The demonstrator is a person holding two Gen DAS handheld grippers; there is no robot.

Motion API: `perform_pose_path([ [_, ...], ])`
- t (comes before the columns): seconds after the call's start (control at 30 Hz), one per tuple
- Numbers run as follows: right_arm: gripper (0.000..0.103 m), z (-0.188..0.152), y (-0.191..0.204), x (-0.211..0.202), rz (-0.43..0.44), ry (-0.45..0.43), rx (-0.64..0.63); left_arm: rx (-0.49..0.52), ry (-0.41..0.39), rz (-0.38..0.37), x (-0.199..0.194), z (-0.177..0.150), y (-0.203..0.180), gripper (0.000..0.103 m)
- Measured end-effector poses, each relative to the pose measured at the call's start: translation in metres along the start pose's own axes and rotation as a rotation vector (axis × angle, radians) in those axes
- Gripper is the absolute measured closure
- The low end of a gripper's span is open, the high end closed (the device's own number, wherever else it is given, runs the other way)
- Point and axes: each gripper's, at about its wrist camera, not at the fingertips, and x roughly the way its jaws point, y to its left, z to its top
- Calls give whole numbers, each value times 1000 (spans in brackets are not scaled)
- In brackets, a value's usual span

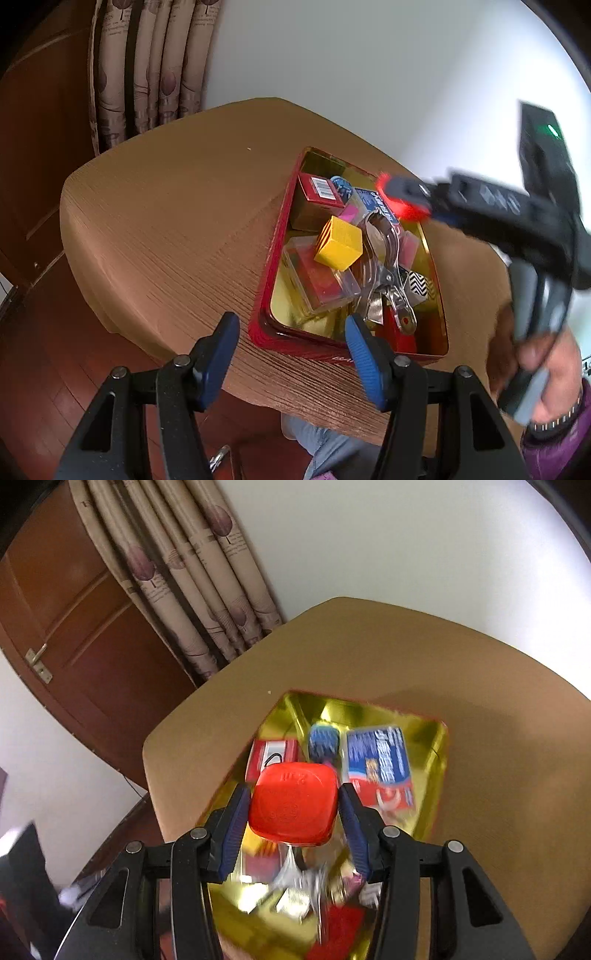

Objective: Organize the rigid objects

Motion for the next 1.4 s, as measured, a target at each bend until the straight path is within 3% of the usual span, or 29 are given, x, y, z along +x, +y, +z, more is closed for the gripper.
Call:
perform_pose_path([
  [0.2,54,19,0,24,-69,-7,8,24,-12,32,1,-1,-5,42],
  [0.27,52,19,-4,23,-36,-13,40,27,-23,51,1,0,-5,42],
  [0.33,50,18,-7,13,-40,-24,51,17,-17,40,2,1,-4,42],
  [0.43,48,8,-2,-30,-34,-122,38,17,-8,9,3,2,-5,42],
  [0.47,45,1,3,-43,-56,-151,15,28,-11,11,3,2,-6,42],
  [0.53,26,-23,13,-67,-103,-213,-7,47,-17,24,2,1,-9,42],
  [0.6,14,-48,22,-80,-155,-258,-23,54,-24,18,-1,0,-12,42],
  [0.7,10,-91,37,-99,-249,-321,-43,87,-62,17,-10,-3,-20,42],
  [0.9,4,-125,50,-127,-390,-431,-98,152,-119,46,-23,-9,-39,42],
  [1.0,2,-132,48,-138,-415,-467,-72,185,-168,113,-31,-12,-48,41],
  [1.17,1,-141,46,-153,-446,-486,-65,254,-269,300,-42,-19,-66,38],
  [1.4,1,-147,50,-175,-443,-519,-69,258,-401,419,-60,-25,-75,37],
])
